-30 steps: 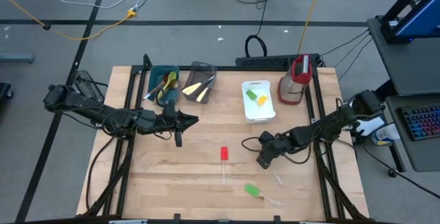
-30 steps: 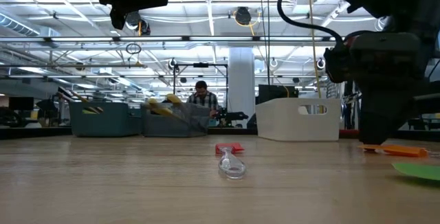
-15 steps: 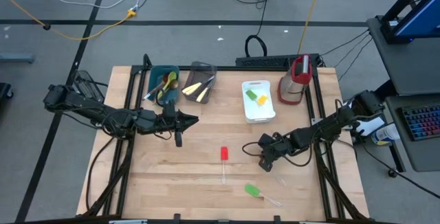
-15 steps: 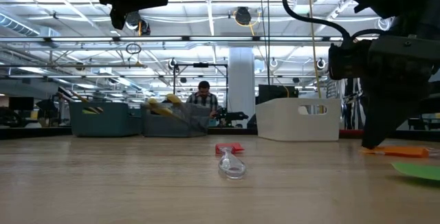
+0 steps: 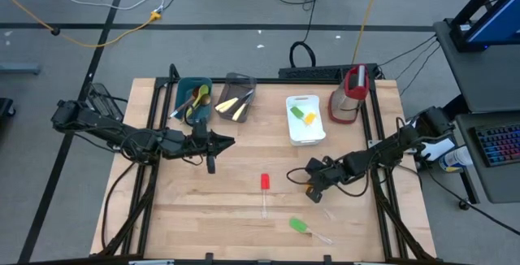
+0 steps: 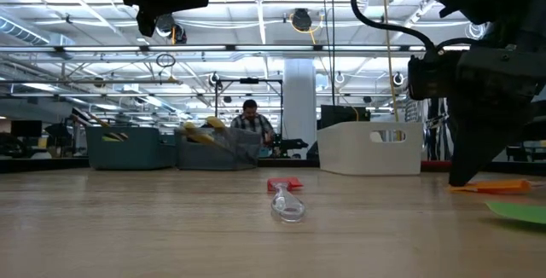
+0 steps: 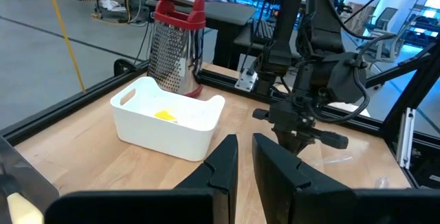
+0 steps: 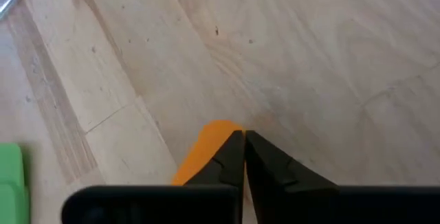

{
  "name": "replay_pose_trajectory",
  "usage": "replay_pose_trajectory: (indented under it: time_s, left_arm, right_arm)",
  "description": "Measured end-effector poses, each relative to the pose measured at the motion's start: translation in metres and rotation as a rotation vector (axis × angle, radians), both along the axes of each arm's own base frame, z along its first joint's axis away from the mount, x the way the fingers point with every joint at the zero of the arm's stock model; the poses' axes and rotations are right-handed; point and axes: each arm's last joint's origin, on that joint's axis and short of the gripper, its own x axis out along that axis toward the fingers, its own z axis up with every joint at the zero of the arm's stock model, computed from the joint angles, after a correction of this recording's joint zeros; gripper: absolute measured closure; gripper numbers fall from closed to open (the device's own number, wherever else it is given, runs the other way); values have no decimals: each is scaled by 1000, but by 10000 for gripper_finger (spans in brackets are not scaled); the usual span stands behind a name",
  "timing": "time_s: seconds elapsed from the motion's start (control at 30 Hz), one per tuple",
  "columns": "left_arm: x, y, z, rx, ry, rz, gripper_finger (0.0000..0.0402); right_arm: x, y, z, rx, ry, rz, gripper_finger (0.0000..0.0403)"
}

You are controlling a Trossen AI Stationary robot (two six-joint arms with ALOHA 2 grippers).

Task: Pick & Place Kitchen Items
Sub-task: Put the orange spatula into the white bin

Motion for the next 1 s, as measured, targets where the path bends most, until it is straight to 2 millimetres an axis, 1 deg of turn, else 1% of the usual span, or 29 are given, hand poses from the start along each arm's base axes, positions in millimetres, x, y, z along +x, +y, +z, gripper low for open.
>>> replay_pose_trajectory:
  time_s: [0.2,0.53,0.7,1.0]
  left_arm:
    - [0,0,0,1,0,1,357]
    - [0,0,0,5,1,0,357]
    - [0,0,0,5,1,0,357]
    - [0,0,0,5,2,0,357]
  right_arm:
    - [-1,1,18,25,-94,52,402]
    - [-2,-4,33,-60,-198,51,402]
    - [-1,-16,50,-173,-309,-49,403]
    - [-7,-49,90,-407,-499,-100,403]
